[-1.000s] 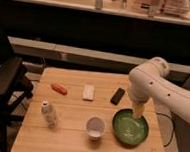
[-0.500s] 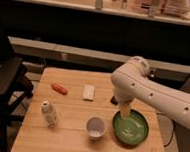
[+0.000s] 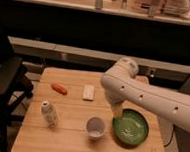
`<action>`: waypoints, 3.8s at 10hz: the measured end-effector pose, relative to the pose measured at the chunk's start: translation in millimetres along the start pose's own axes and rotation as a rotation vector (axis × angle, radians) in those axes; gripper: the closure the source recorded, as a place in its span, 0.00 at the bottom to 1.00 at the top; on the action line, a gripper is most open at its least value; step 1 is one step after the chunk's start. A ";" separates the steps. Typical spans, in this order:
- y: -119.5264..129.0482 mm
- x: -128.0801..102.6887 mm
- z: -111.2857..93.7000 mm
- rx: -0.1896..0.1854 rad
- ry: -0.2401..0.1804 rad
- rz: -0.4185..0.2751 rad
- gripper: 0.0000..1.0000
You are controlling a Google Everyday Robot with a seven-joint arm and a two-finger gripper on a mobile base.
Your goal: Knock the bottle over
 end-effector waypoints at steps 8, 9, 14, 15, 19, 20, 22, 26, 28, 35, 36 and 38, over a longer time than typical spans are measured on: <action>-19.8 -60.5 2.6 0.027 -0.028 -0.147 0.20; -19.2 -62.1 3.3 0.027 -0.028 -0.156 0.20; -27.1 -93.2 6.2 0.039 -0.069 -0.226 0.20; -28.2 -96.7 6.3 0.038 -0.074 -0.230 0.20; -31.6 -109.4 9.8 0.041 -0.102 -0.261 0.20; -33.1 -115.1 10.1 0.042 -0.110 -0.269 0.20; -33.0 -119.5 11.1 0.041 -0.126 -0.275 0.20; -33.2 -129.3 13.9 0.042 -0.160 -0.300 0.20; -34.9 -141.6 14.7 0.041 -0.181 -0.315 0.20; -37.4 -159.6 17.7 0.043 -0.225 -0.350 0.20; -36.3 -160.0 19.0 0.042 -0.230 -0.354 0.20; -37.0 -162.6 19.9 0.041 -0.243 -0.362 0.20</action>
